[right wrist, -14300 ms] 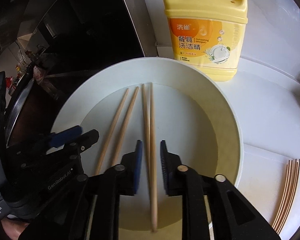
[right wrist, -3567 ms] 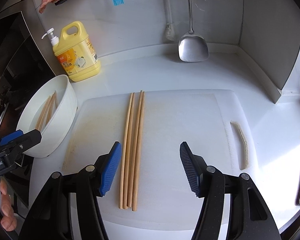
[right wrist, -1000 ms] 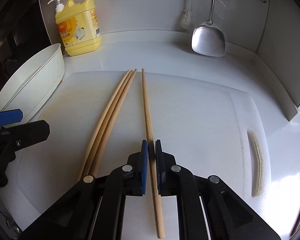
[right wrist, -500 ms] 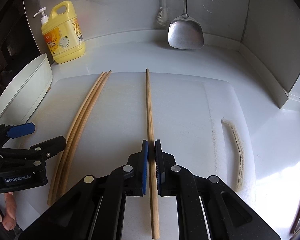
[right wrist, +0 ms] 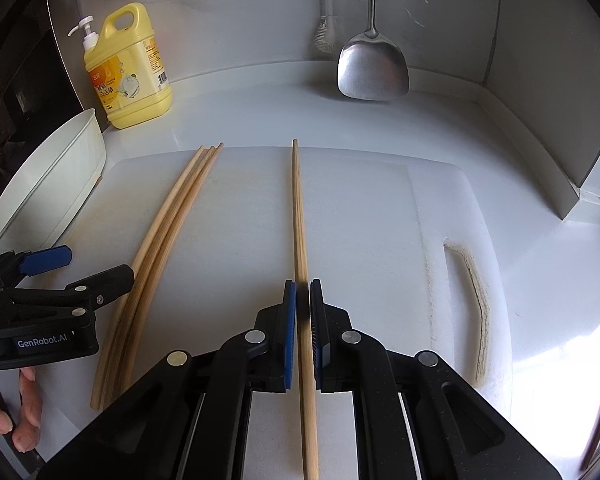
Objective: Organize utensils
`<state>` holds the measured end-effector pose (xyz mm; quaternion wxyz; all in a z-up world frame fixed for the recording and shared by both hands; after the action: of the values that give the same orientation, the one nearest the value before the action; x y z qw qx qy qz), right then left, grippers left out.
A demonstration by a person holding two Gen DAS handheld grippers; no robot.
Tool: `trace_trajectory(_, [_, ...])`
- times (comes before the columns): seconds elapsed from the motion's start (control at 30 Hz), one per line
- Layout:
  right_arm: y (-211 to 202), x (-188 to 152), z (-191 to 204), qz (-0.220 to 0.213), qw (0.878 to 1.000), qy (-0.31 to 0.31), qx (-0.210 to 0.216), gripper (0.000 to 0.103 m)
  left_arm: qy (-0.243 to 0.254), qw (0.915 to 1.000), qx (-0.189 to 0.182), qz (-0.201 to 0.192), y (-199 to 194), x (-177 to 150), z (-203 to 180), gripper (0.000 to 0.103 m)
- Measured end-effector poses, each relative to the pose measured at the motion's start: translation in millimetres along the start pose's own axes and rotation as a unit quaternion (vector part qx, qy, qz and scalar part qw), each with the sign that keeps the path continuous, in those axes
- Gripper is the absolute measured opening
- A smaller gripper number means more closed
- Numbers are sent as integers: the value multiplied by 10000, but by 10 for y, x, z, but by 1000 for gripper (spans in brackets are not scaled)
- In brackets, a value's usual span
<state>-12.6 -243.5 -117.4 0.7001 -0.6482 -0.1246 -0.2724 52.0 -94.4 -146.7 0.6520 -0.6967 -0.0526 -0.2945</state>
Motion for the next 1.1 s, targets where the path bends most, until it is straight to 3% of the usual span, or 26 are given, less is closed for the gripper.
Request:
trace_trajectory(0.37, [56,75,39,-6,9999,-136,-18,8,57,9998,168,-32,76,89,-43,97])
trace_trajectory(0.5, [87,107,94,0,9997,-237,13,20,104,9998,151,-95,77,93,-33,97])
trace_trajectory(0.57, [99,112,117,-18,9996,-282,-4,21,123,9998,125,-122,71,93,-42,94])
trace_trajectory(0.63, [114,124,135,-29,9995,-317,-3,21,114,9998,-17,-153,56,95,-54,86])
trace_trajectory(0.8, [133,124,158,-24,9993,-366,-40,21,395,9987,-54,-314,-6,126,-187,47])
trace_trajectory(0.93, [142,106,158,-27,9993,-372,-43,19,469,9982,-97,-350,-22,141,-236,27])
trace_trajectory(1.0, [146,105,149,-27,9992,-378,-88,6,538,9978,-112,-368,-22,140,-249,12])
trace_trajectory(1.1, [151,110,130,17,9995,-325,-27,6,617,9973,-134,-386,-26,137,-255,8])
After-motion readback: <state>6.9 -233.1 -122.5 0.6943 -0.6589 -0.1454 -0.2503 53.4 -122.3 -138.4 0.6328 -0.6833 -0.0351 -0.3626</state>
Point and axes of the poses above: each gripper's, at about its wrist camera, not at the fingertips, and y roughly the way its jaws point, z to its left, x to its top, the point moved 3 cm from there along y, roughly the way its jaws point, and after that the axes turned 5 degrees about y, right-handed, at the moved point
